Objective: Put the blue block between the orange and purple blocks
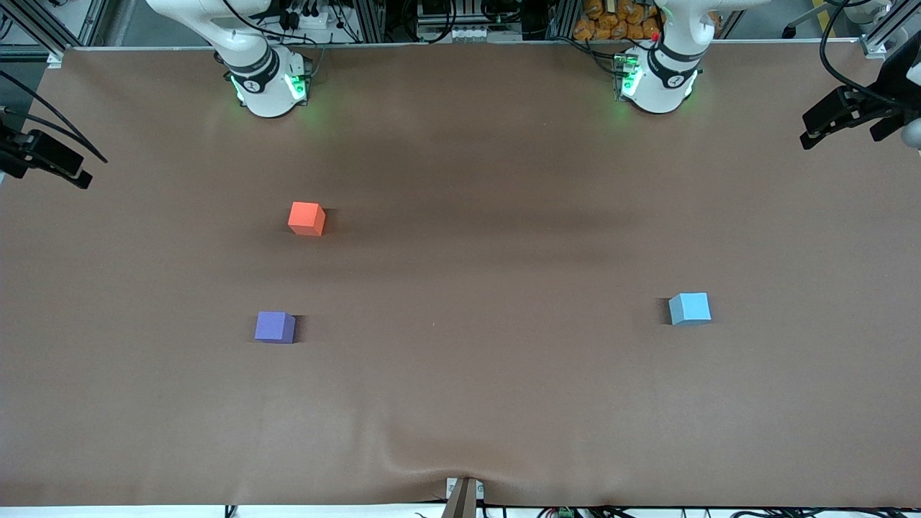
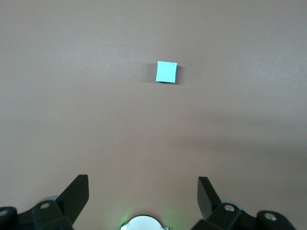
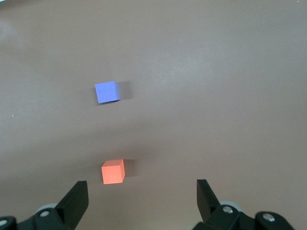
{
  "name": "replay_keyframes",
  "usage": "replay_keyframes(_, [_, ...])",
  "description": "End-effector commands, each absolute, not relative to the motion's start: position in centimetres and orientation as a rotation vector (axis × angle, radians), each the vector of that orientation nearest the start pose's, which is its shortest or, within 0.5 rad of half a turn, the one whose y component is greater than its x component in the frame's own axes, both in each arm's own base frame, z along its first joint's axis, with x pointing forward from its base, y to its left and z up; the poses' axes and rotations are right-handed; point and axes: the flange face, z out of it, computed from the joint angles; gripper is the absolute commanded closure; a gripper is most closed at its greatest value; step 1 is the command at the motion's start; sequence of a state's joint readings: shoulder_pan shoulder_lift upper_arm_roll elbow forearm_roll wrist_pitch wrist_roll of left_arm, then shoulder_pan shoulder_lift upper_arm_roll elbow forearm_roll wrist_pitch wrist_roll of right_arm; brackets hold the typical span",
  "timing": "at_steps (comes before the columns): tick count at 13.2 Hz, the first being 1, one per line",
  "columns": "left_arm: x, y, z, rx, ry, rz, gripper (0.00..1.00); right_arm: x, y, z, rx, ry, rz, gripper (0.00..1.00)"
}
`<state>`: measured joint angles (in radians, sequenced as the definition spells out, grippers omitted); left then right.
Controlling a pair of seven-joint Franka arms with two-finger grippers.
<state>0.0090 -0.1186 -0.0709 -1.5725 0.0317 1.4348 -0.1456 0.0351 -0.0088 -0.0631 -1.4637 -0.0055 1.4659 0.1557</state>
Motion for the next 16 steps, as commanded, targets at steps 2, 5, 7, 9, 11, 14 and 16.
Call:
replay_keyframes(2, [50.0,-3.19,67.58,-3.117,-0.111,0.033,0.0,54.13,-1.9,67.37,-3.113,0.287,-0.015,0.0])
replay_keyframes(5, [50.26,-3.19,67.33,-3.117,-0.101,0.04,0.0,54.24,-1.98,67.22,-3.113,0.289,-0.013,0.0])
replay_keyframes(7, [50.31,-3.11,67.4,-3.118,-0.099,0.038,0.0,54.24,-1.95,67.22,-3.11,0.288,-0.013,0.0])
replay_keyframes(9, [50.46,-3.26,67.1,-3.117,-0.089,0.048,0.0,54.26,-1.95,67.24,-3.088,0.29,-0.013,0.0])
replay_keyframes(11, [50.61,-3.26,66.93,-3.117,-0.089,0.052,0.0,54.22,-2.49,67.23,-3.084,0.303,-0.011,0.0])
replay_keyframes(14, [50.62,-3.19,66.93,-3.117,-0.092,0.052,0.0,54.21,-2.66,67.22,-3.083,0.308,-0.011,0.0])
replay_keyframes(16, [50.67,-3.19,66.85,-3.117,-0.092,0.055,0.0,54.21,-2.66,67.22,-3.083,0.308,-0.011,0.0])
